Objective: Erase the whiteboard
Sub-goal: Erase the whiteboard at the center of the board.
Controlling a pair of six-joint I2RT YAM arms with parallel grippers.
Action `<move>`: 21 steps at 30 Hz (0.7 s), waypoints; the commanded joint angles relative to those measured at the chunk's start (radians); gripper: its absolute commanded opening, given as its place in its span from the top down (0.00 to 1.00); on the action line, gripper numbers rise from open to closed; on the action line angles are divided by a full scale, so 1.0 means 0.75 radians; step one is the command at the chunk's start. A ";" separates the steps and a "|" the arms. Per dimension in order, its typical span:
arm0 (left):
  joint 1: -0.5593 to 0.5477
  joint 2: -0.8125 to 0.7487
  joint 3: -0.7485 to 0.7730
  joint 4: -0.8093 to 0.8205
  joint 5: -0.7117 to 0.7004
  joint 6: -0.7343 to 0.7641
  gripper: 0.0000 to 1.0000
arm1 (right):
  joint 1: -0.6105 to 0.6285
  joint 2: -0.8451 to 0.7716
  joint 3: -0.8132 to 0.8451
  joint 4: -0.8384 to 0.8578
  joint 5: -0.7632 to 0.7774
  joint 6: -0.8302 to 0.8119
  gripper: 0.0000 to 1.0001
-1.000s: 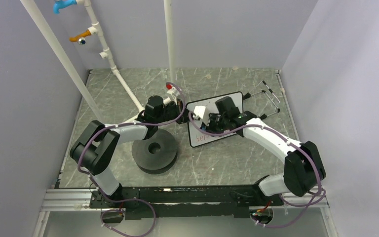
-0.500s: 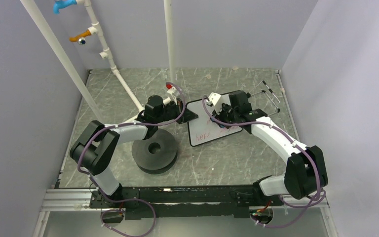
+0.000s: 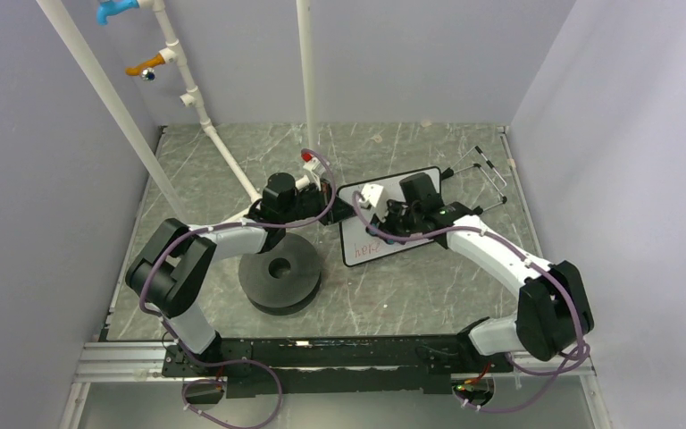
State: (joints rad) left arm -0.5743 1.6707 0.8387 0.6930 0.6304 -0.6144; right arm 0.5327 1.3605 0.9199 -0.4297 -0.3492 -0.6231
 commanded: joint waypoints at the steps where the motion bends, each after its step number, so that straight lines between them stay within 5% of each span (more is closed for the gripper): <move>1: -0.022 -0.059 0.039 0.125 0.113 -0.028 1.00 | -0.164 -0.014 0.026 0.176 0.154 0.165 1.00; 7: -0.022 -0.063 0.038 0.123 0.113 -0.027 1.00 | -0.175 -0.021 0.000 0.170 0.126 0.130 1.00; 13: -0.020 -0.062 0.043 0.111 0.106 -0.025 1.00 | 0.022 0.009 -0.030 -0.009 -0.081 -0.112 1.00; 21: -0.021 -0.074 0.042 0.104 0.115 -0.016 1.00 | -0.029 0.038 0.008 0.084 0.059 0.037 1.00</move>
State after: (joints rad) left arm -0.5697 1.6707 0.8387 0.6941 0.6277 -0.6121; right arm 0.5724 1.3838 0.9073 -0.4316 -0.3607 -0.6537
